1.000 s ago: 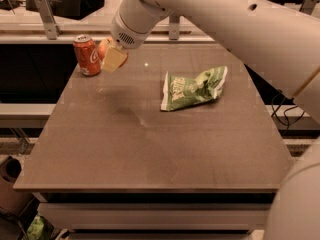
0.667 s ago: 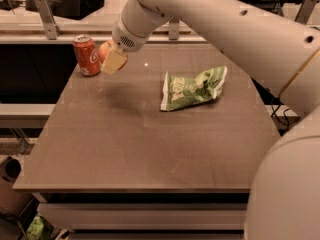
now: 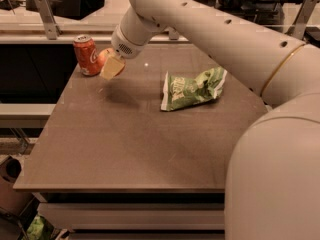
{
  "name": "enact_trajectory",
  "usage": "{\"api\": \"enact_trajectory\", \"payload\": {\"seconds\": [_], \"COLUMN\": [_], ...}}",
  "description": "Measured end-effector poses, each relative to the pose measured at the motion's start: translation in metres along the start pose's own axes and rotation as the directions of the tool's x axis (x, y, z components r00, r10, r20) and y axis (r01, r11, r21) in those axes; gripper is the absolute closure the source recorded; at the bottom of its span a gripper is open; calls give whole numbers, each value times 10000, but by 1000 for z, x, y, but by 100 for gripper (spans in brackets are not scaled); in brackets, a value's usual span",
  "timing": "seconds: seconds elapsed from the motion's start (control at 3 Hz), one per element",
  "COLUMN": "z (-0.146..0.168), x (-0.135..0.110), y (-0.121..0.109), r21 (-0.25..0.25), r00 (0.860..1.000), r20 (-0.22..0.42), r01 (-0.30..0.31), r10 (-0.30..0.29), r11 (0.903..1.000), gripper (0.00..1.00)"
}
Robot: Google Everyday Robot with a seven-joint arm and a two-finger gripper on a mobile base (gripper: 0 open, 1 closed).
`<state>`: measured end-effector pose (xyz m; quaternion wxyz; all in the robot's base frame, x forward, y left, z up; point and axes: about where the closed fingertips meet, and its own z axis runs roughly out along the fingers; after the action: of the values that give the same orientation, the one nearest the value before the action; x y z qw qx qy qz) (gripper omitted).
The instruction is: Move apple near coke can
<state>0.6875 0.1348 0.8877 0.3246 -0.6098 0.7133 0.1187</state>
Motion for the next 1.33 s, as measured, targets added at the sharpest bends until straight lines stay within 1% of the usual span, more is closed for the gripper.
{"api": "enact_trajectory", "payload": {"seconds": [0.33,0.67,1.0,1.33], "z": [21,42,59,60], "x": [6,12,16,16], "y": [2,3,4,6], "r21": [-271,-574,-813,-838], "r00": [9983,9935,9907,9907], "r20": [-547,-1085,-1282,-1286], "r01": [-203,-405,-575,-557], "r10": [188,341,468,446], "r11": [9994,9975,9950,9949], "gripper": [100,100,89,69]}}
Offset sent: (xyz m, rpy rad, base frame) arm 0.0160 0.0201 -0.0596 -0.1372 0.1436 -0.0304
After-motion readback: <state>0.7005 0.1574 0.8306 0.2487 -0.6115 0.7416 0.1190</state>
